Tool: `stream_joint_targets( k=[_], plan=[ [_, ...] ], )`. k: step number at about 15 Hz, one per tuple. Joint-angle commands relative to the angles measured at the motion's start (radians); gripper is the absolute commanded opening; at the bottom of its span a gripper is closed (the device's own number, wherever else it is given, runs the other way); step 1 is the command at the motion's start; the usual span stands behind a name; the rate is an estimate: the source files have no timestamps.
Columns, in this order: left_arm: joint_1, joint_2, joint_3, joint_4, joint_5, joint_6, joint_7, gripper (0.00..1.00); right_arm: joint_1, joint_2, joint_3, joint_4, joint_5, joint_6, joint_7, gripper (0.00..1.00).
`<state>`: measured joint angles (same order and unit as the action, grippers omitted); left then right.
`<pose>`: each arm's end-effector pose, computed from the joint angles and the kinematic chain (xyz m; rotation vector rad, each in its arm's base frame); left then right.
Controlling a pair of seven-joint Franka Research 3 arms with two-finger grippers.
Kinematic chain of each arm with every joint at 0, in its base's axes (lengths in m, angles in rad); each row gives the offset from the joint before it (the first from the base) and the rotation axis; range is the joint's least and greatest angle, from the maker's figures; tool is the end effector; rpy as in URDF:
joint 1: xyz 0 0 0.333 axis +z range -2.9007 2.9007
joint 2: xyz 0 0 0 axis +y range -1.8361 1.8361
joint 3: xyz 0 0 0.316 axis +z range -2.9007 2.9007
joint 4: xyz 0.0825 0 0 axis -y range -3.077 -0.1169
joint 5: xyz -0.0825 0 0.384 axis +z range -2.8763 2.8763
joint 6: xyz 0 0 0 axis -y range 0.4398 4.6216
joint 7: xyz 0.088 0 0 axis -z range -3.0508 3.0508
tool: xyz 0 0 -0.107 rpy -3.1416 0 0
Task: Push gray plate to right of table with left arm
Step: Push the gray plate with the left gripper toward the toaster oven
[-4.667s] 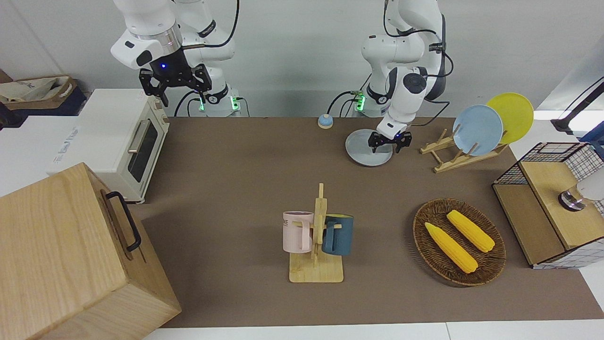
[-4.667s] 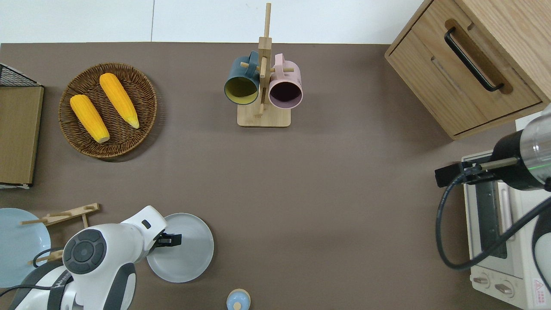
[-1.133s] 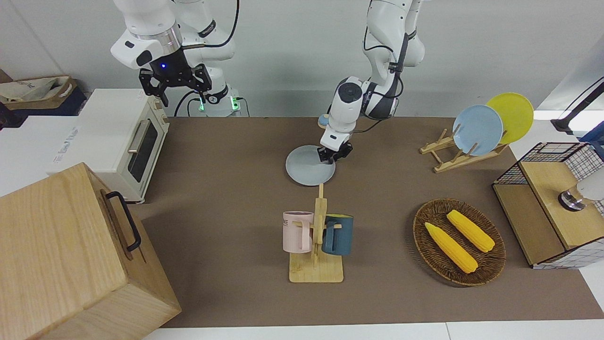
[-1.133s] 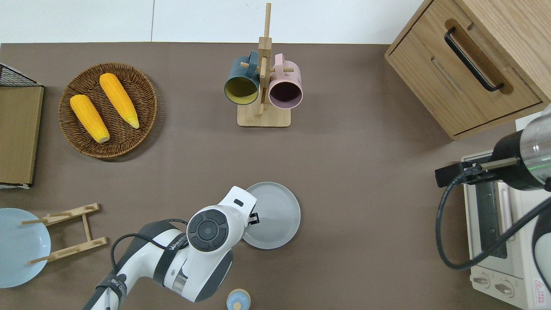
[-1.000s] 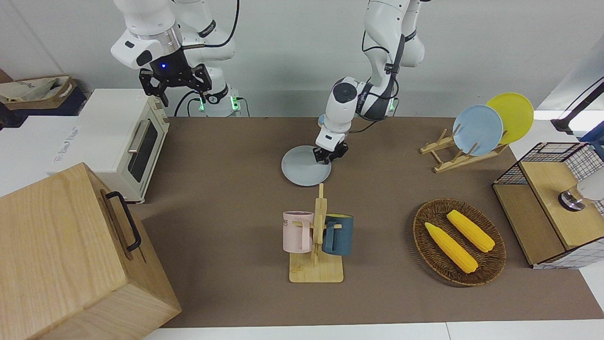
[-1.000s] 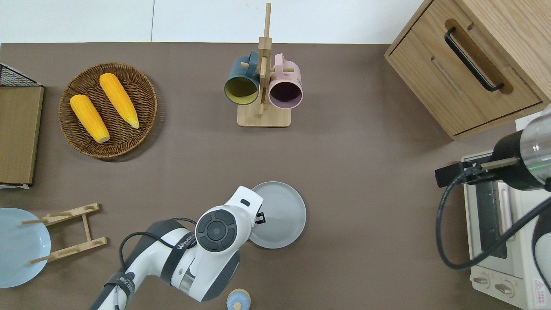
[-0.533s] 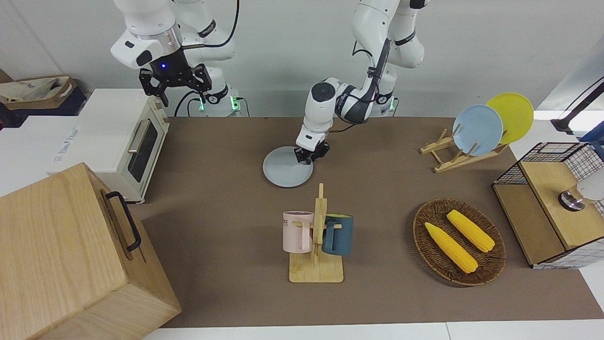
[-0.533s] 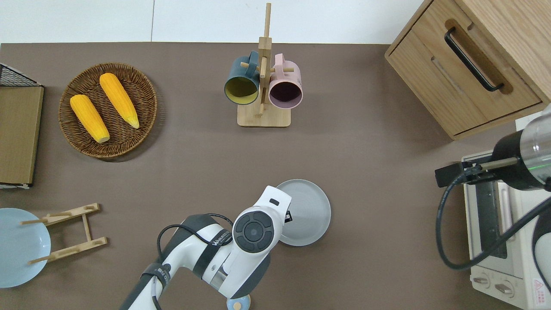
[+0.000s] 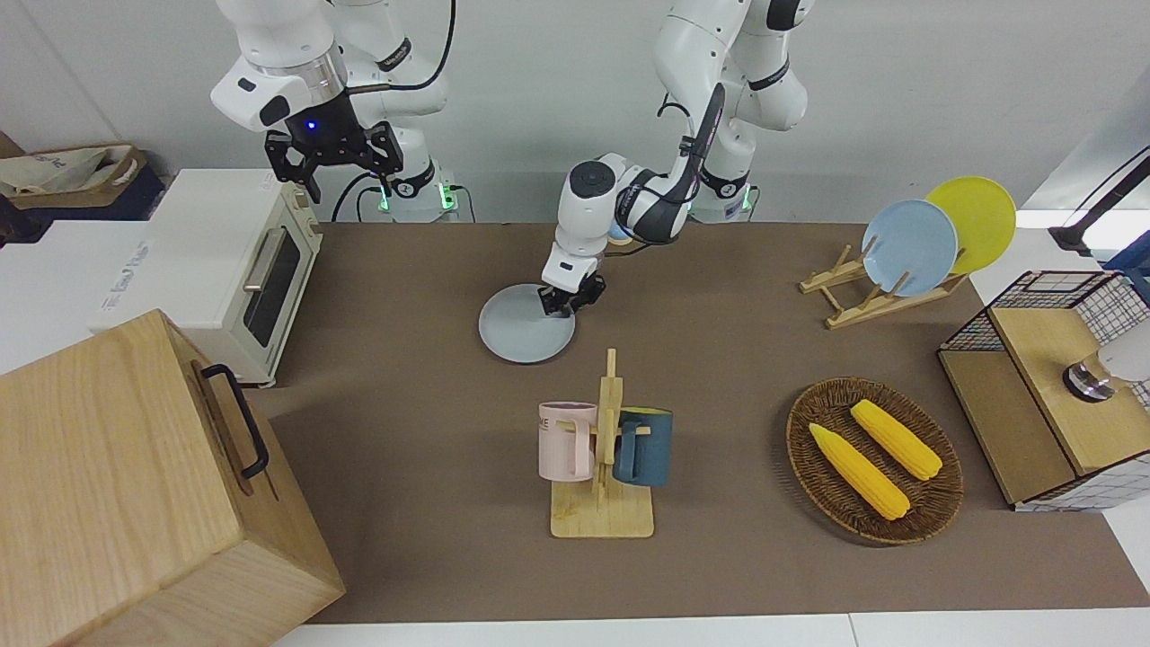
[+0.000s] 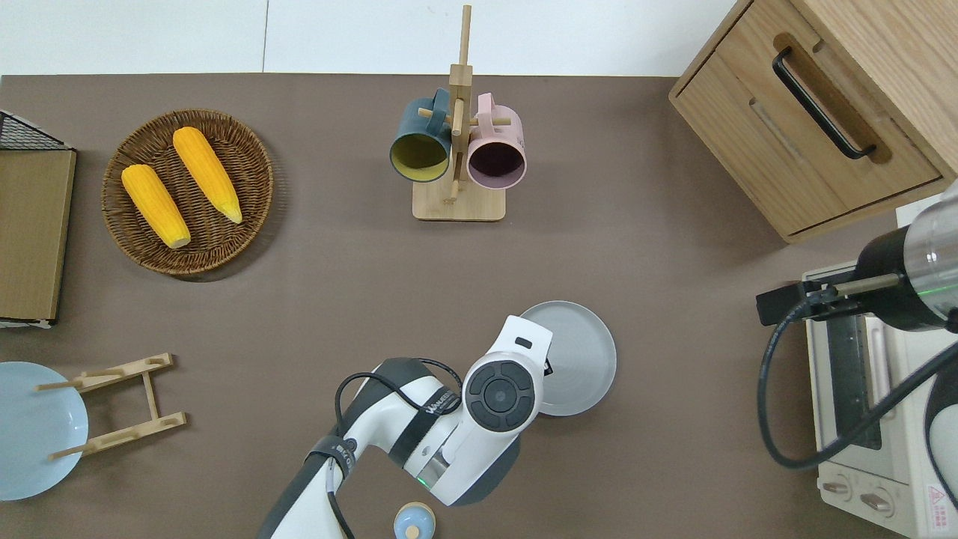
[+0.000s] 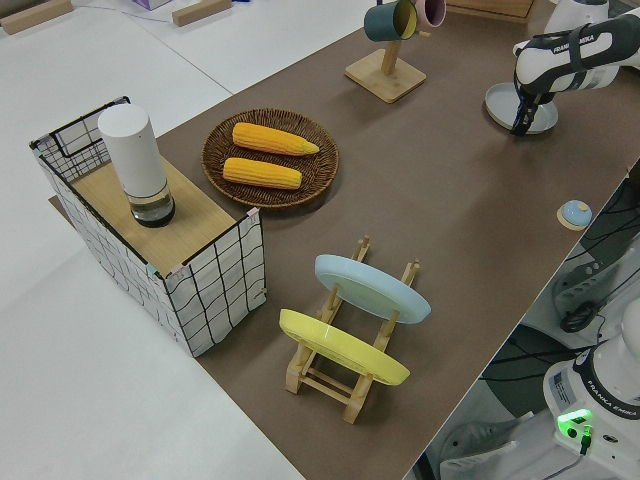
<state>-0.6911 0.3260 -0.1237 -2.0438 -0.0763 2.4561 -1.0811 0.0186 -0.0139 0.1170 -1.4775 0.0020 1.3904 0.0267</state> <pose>0.4155 -0.4374 0.2907 2.9762 0.4978 -0.0332 0.5261 0.0725 0.6600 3.1292 0.1709 -0.1146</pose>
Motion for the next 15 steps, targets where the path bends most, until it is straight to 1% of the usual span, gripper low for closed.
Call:
stream_joint_targets(
  k=[1, 3, 5, 7, 8, 12, 13, 14, 15],
  plan=[
    [-0.06, 0.116, 0.009, 0.126, 0.012, 0.006, -0.11, 0.0, -0.02, -0.003, 0.013, 0.008, 0.01, -0.014, 0.001, 0.983],
    [-0.089, 0.136, 0.007, 0.146, 0.042, 0.008, -0.169, 0.0, -0.02, -0.003, 0.013, 0.008, 0.01, -0.014, 0.001, 0.983],
    [-0.102, 0.156, 0.009, 0.171, 0.062, 0.011, -0.2, 0.0, -0.02, -0.003, 0.013, 0.008, 0.01, -0.014, 0.002, 0.983],
    [-0.111, 0.189, 0.009, 0.224, 0.069, 0.009, -0.243, 0.0, -0.02, -0.003, 0.013, 0.008, 0.01, -0.014, 0.002, 0.983],
    [-0.123, 0.199, 0.016, 0.249, 0.069, 0.008, -0.25, 0.0, -0.02, -0.003, 0.013, 0.008, 0.01, -0.014, 0.001, 0.983],
    [-0.123, 0.205, 0.019, 0.255, 0.069, 0.006, -0.261, 0.0, -0.02, -0.003, 0.013, 0.008, 0.01, -0.014, 0.002, 0.983],
    [-0.117, 0.199, 0.024, 0.255, 0.07, 0.003, -0.255, 0.23, -0.02, -0.003, 0.015, 0.008, 0.01, -0.014, 0.002, 0.983],
    [-0.11, 0.191, 0.024, 0.278, 0.07, -0.023, -0.252, 0.57, -0.02, -0.003, 0.015, 0.008, 0.01, -0.014, 0.002, 0.983],
    [-0.101, 0.185, 0.026, 0.316, 0.07, -0.101, -0.244, 0.62, -0.02, -0.003, 0.013, 0.008, 0.01, -0.014, 0.002, 0.983]
  ],
)
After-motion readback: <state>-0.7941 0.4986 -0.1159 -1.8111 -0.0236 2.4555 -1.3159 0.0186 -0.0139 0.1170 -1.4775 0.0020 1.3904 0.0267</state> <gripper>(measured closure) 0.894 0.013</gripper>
